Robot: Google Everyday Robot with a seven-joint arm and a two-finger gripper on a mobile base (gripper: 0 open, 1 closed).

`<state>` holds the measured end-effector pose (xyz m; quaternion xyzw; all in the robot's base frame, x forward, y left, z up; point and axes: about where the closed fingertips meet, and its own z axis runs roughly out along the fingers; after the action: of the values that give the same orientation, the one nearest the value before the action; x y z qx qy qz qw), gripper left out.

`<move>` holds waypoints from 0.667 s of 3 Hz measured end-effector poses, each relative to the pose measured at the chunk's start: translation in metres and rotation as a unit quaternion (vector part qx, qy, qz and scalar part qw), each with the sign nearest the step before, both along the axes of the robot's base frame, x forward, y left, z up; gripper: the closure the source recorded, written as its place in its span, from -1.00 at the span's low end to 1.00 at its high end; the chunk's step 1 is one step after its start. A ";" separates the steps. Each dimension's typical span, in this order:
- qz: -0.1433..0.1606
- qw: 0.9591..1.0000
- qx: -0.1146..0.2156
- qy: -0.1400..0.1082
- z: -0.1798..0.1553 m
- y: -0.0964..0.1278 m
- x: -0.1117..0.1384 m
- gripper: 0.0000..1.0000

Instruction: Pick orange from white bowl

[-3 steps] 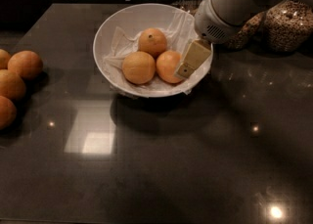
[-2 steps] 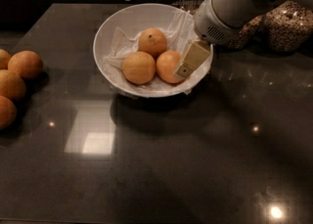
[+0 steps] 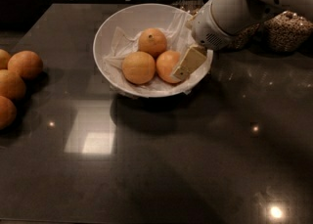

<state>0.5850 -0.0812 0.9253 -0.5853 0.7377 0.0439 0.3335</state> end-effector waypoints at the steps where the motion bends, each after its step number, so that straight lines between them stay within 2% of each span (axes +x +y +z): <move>1: 0.021 1.000 0.007 -0.002 -0.005 0.007 0.002 -0.62; 2: 0.033 0.999 0.009 -0.003 -0.010 0.012 0.003 -0.38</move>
Offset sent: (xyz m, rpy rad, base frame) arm 0.0056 0.0138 -0.0156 0.0244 -0.0077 0.0874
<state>0.5878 -0.0696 0.9157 -0.6063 0.7168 0.0591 0.3393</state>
